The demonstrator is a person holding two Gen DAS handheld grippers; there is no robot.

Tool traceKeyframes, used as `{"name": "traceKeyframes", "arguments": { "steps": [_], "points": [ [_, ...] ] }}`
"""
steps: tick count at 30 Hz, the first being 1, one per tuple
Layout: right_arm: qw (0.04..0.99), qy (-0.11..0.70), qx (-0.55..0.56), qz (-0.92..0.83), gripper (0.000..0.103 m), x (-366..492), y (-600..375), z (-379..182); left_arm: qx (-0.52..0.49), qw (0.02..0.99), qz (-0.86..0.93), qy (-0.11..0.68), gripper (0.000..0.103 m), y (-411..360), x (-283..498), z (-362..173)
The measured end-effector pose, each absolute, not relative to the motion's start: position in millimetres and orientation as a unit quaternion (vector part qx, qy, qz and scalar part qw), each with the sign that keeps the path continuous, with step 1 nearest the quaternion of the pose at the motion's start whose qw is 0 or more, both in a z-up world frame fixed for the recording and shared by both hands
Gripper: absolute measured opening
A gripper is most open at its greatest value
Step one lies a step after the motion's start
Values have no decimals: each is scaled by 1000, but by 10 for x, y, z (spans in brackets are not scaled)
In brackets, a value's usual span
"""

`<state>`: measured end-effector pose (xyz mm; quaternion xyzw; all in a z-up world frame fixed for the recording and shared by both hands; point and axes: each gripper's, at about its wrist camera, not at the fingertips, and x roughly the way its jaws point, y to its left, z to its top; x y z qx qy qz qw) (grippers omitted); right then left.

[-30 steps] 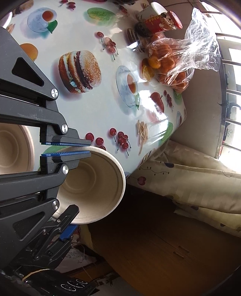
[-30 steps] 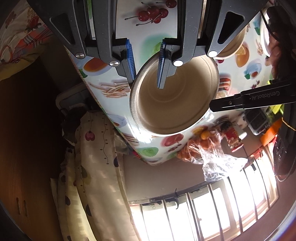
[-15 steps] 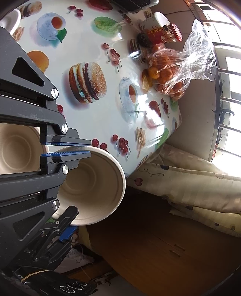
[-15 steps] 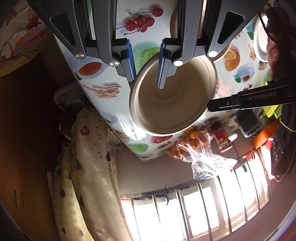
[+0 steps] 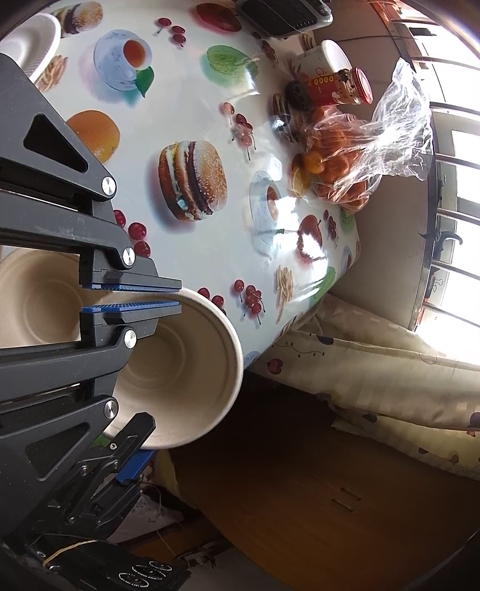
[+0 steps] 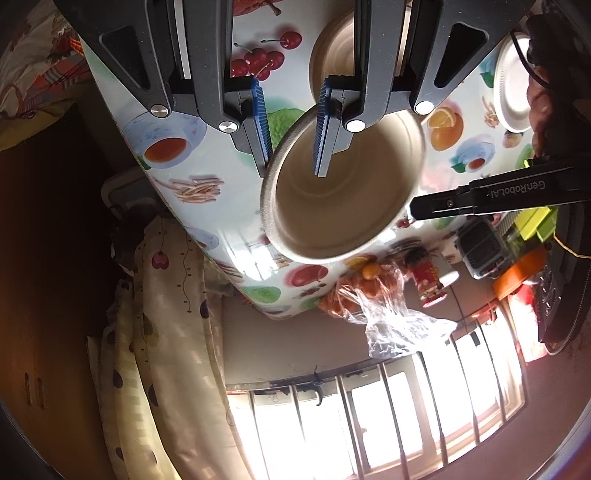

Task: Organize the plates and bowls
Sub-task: 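Lift the held tan bowls off the table with both tools, then lower the right tool's bowl into a tan bowl while the left tool lowers its bowl into another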

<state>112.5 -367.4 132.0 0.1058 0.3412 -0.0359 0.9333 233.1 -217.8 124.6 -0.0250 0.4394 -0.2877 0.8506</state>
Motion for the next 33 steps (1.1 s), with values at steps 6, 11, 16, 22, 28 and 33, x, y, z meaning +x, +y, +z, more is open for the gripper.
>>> {"name": "traceKeyframes", "arguments": {
  "steps": [6,11,16,22,28,33],
  "points": [
    [933,344,106,-30,22,1063,-3595,1291,-25,851,-287,440,5,-2113,2262,1217],
    [931,349,107,-33,22,1041,-3570,1249,-30,846,-286,448,5,-2088,2266,1152],
    [930,351,107,-35,22,1043,-3562,1232,-32,841,-287,457,5,-2109,2276,1085],
    [929,352,106,-35,22,1066,-3571,1203,-48,839,-278,466,5,-2076,2378,988],
    [927,356,108,-36,22,1089,-3582,1175,-56,827,-292,477,5,-2117,2398,932],
    [926,361,109,-33,22,1108,-3579,1135,-58,818,-302,486,5,-2190,2397,884]
  ]
}}
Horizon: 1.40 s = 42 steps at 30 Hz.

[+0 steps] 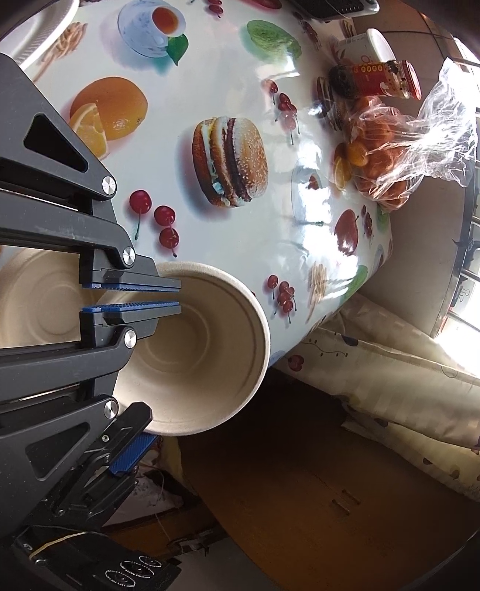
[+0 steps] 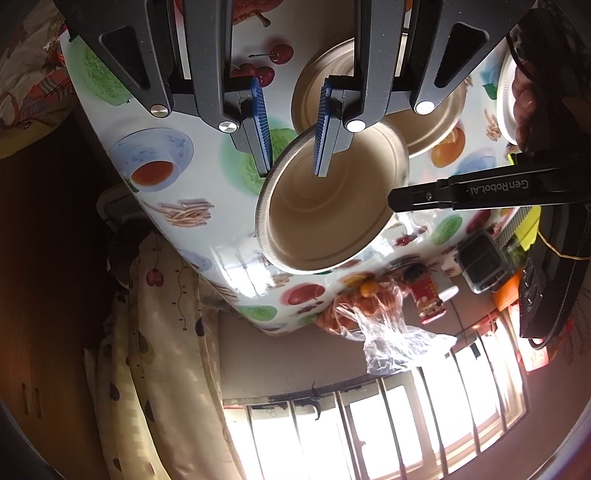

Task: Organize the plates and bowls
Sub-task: 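Lower the right tool's bowl into a tan bowl while the left tool lowers its bowl into another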

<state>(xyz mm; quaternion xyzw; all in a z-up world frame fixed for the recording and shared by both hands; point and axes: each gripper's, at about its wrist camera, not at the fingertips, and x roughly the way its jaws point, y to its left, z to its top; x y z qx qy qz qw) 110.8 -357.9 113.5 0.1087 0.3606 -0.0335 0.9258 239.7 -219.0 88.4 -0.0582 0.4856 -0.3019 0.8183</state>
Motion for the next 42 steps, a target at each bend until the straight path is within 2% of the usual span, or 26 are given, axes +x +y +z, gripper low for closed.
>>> {"name": "traceKeyframes", "arguments": {
  "steps": [11,29,40,41,42],
  "points": [
    [923,367,112,-33,22,1150,-3592,1088,-56,833,-289,468,5,-2175,2453,902],
    [918,378,120,-28,22,1212,-3620,992,-57,810,-313,493,5,-2332,2426,763],
    [918,376,124,-27,22,1186,-3638,987,-65,846,-298,437,5,-2109,2401,1059],
    [918,376,125,-26,22,1181,-3632,986,-68,850,-292,432,6,-2084,2392,1088],
    [918,376,124,-26,22,1178,-3626,984,-68,854,-293,424,13,-2060,2372,1119]
  ]
}}
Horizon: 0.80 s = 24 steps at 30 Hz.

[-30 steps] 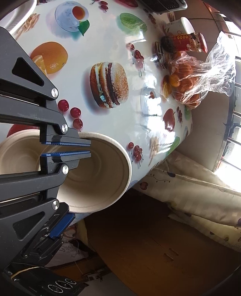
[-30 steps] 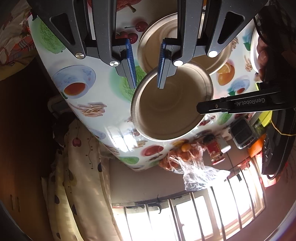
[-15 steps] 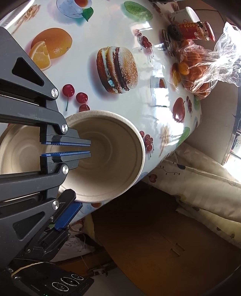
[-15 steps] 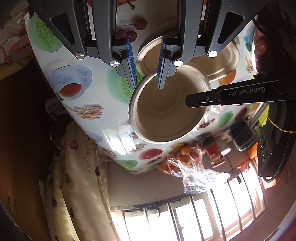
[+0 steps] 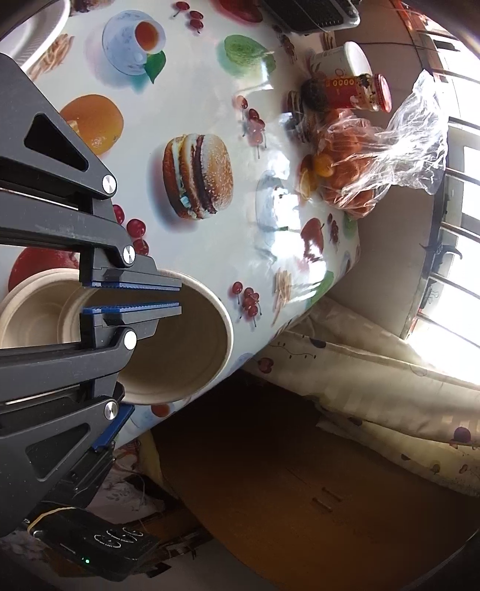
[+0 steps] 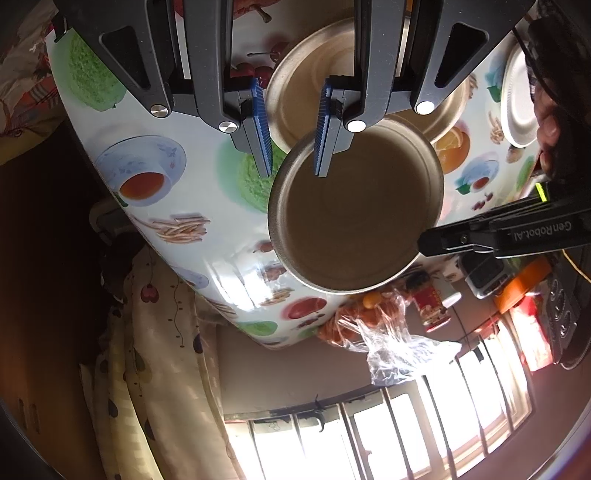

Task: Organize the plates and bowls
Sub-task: 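Lower the right tool's bowl into a tan bowl while the left tool lowers its bowl into another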

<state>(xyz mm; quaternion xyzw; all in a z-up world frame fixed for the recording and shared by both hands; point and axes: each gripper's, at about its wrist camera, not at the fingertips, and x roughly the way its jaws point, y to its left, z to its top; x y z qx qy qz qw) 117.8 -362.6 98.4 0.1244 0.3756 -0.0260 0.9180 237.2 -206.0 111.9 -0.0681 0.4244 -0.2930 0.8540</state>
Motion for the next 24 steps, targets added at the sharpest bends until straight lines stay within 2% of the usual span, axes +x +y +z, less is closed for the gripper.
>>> {"name": "traceKeyframes", "arguments": {
  "steps": [3,10,11,13,18,24],
  "points": [
    [917,377,126,-28,22,1171,-3629,966,-69,853,-295,425,43,-2021,2404,1103],
    [916,380,127,-29,22,1164,-3632,938,-79,841,-285,453,45,-2015,2491,937],
    [916,380,128,-30,22,1168,-3635,937,-78,839,-287,455,44,-2033,2489,927],
    [916,380,129,-30,22,1168,-3637,939,-84,834,-293,460,28,-2047,2487,912],
    [916,378,129,-29,22,1167,-3641,953,-73,833,-293,463,10,-2093,2465,909],
    [916,378,131,-29,22,1164,-3663,960,-71,831,-296,465,8,-2105,2450,908]
  ]
}}
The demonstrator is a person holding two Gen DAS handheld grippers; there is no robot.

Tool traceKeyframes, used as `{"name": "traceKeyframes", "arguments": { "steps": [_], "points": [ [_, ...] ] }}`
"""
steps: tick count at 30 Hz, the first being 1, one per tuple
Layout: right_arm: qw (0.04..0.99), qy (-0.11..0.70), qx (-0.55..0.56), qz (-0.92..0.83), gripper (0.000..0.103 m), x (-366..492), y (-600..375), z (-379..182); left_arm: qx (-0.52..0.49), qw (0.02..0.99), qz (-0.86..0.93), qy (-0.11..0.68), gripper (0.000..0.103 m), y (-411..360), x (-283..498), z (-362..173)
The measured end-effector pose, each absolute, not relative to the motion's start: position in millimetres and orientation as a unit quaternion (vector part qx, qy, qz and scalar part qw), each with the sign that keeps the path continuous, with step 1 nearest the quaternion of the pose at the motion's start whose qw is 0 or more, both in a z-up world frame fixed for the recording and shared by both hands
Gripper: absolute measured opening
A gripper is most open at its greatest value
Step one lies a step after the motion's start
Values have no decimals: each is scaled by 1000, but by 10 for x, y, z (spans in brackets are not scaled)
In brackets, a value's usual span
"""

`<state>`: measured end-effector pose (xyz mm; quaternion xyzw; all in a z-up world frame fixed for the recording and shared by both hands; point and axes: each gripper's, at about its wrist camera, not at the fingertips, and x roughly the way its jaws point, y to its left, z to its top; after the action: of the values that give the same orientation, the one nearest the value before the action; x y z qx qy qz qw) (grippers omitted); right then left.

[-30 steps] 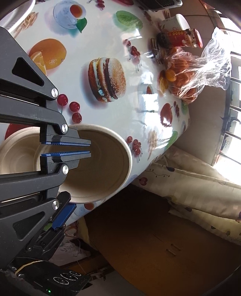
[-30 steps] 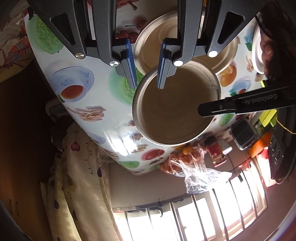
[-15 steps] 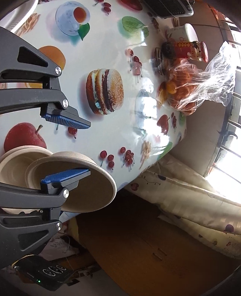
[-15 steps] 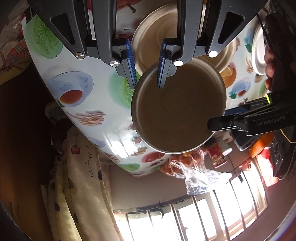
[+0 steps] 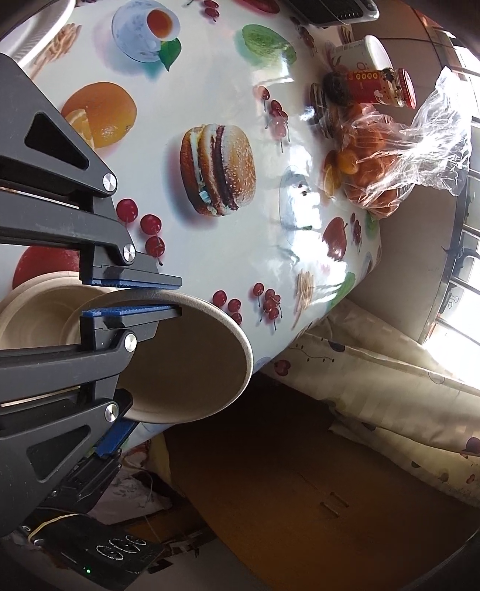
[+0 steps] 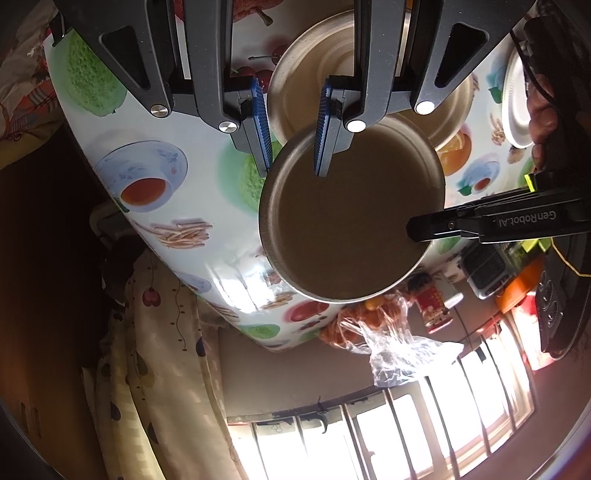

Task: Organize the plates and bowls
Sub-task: 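Lower the right tool's bowl into a tan bowl while the left tool lowers its bowl into another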

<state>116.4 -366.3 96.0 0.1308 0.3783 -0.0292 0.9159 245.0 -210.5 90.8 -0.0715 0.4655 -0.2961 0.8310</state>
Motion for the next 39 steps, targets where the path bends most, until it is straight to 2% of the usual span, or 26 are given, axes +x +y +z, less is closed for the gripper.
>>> {"name": "traceKeyframes", "arguments": {
  "steps": [39],
  "points": [
    [930,349,116,-24,22,684,-3460,1267,-78,832,-304,457,8,-1908,1996,1052]
  ]
}}
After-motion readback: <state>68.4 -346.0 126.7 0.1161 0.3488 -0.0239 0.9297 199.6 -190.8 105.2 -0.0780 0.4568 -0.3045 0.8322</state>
